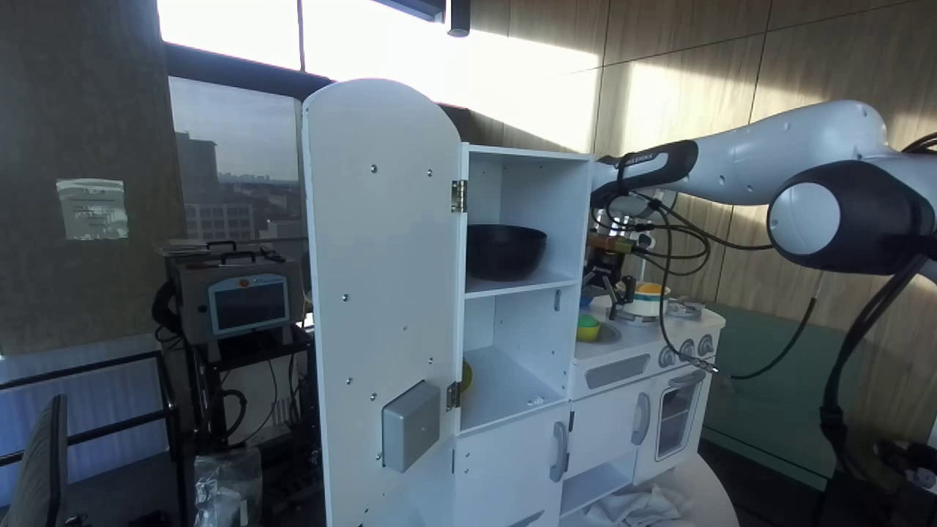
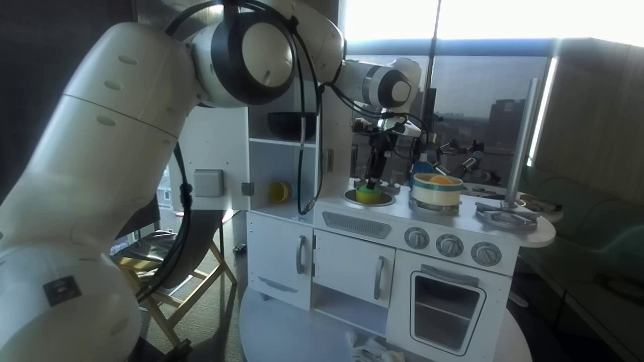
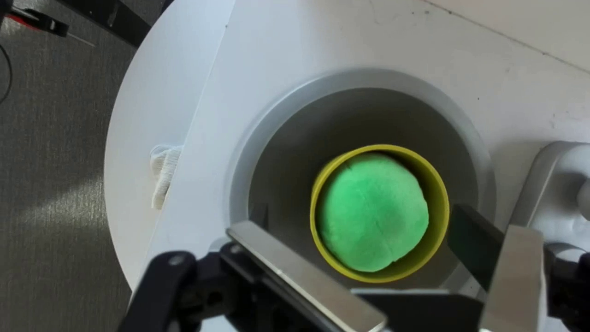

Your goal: Put the orange and green plushies in the white bowl

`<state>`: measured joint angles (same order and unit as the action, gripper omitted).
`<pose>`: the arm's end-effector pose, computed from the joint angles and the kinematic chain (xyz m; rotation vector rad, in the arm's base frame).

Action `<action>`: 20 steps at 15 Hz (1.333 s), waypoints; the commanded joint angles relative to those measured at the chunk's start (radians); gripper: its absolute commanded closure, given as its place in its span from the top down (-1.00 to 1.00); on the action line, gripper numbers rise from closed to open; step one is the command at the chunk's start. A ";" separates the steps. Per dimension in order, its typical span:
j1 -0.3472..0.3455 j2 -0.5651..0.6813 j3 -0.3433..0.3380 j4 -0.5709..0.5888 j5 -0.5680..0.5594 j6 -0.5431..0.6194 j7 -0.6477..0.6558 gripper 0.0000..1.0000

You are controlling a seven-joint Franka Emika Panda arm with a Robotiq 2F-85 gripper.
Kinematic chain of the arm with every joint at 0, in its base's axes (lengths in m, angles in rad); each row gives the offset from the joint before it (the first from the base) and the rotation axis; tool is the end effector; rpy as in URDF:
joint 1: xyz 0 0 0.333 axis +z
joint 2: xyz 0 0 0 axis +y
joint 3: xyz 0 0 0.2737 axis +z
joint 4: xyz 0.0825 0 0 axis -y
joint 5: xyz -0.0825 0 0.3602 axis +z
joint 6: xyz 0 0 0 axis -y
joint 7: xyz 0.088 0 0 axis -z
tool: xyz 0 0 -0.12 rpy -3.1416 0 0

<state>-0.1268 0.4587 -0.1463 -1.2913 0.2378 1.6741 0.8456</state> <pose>0.6301 -0.1325 0.4364 -2.5207 1.6141 0.1751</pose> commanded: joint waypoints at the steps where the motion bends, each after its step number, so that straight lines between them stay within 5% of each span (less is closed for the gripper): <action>1: 0.017 0.029 -0.009 0.063 -0.049 0.017 0.041 1.00; 9: 0.025 0.075 -0.002 0.120 -0.078 0.010 0.039 1.00; 11: 0.028 0.086 -0.003 0.128 -0.090 0.011 0.040 0.46; 20: 0.028 0.080 -0.006 0.120 -0.085 0.010 0.046 -0.81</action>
<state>-0.1032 0.5353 -0.1459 -1.1922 0.1593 1.6849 0.8650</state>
